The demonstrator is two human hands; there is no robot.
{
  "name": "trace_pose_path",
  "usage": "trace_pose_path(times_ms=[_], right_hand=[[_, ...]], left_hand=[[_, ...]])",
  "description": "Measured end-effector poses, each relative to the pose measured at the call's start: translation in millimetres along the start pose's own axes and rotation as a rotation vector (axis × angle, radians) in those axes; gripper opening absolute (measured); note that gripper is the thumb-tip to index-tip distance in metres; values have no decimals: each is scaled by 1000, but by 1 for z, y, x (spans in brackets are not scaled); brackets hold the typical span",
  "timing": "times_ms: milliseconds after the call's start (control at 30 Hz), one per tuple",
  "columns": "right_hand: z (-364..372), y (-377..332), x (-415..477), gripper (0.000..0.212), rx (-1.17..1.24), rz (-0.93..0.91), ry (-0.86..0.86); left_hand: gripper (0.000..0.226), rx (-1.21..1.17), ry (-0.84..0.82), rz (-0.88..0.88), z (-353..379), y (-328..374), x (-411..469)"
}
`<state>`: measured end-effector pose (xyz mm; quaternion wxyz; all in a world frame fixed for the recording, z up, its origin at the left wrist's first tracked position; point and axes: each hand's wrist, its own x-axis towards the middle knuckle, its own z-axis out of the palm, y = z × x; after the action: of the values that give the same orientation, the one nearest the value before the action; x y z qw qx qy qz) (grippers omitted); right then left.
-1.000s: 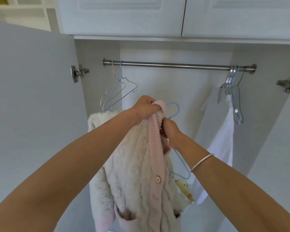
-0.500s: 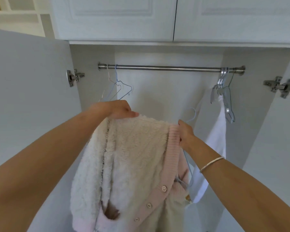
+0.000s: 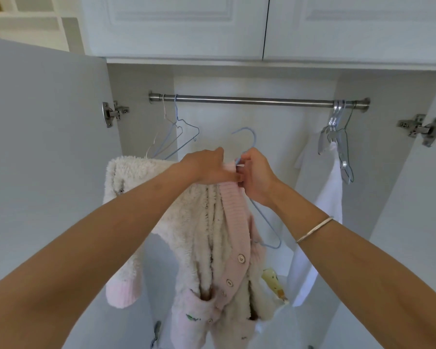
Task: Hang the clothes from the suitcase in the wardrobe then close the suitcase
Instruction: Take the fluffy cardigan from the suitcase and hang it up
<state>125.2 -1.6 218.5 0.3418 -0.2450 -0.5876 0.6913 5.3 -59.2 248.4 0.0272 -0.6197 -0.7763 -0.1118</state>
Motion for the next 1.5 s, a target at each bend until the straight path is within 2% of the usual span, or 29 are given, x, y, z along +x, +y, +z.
trace_pose_path(times_ms=[67,133,200,300,467,567,667,833,900,967,1133,1200,1300,1367,1433,1500], right_hand=[[-3,-2,-2,25,-21,-4,-81],[-12,-4,-1,29,-92,34,-109],[-32,-3,4,27,-227,96,5],[-76,10,9,17,-510,137,243],[-136,62,-5,8,-757,414,362],[-137,93,-14,17,-570,555,279],[-118,107,-7,37,-371,522,205],[-76,105,2,49,-308,459,67],[-64,108,4,52,-369,468,76],[-65,113,6,49,-403,481,111],[-90,107,12,32,40,458,299],[-106,102,9,29,106,452,400],[-127,91,6,24,64,438,509],[-137,79,4,20,18,394,572],[-143,68,4,26,-35,320,641],[-142,57,4,30,-118,225,708]], left_hand=[[67,-14,31,-33,1,-3,2],[59,-63,35,-30,3,-7,6],[43,-120,64,-26,8,-14,9],[33,-210,142,-65,17,-31,13],[27,-406,294,-143,22,-44,19],[26,-681,369,-164,16,-35,22],[23,-967,390,-130,7,-25,24],[19,-1012,339,-17,-3,-11,20],[20,-996,324,3,-7,-9,17],[23,-983,317,13,-9,-10,17],[27,-957,328,-96,-1,-45,17],[29,-944,331,-164,6,-57,17],[30,-887,317,-206,17,-71,17],[43,-842,282,-194,24,-75,17],[61,-797,278,-196,29,-76,17],[64,-811,288,-187,31,-71,18]])
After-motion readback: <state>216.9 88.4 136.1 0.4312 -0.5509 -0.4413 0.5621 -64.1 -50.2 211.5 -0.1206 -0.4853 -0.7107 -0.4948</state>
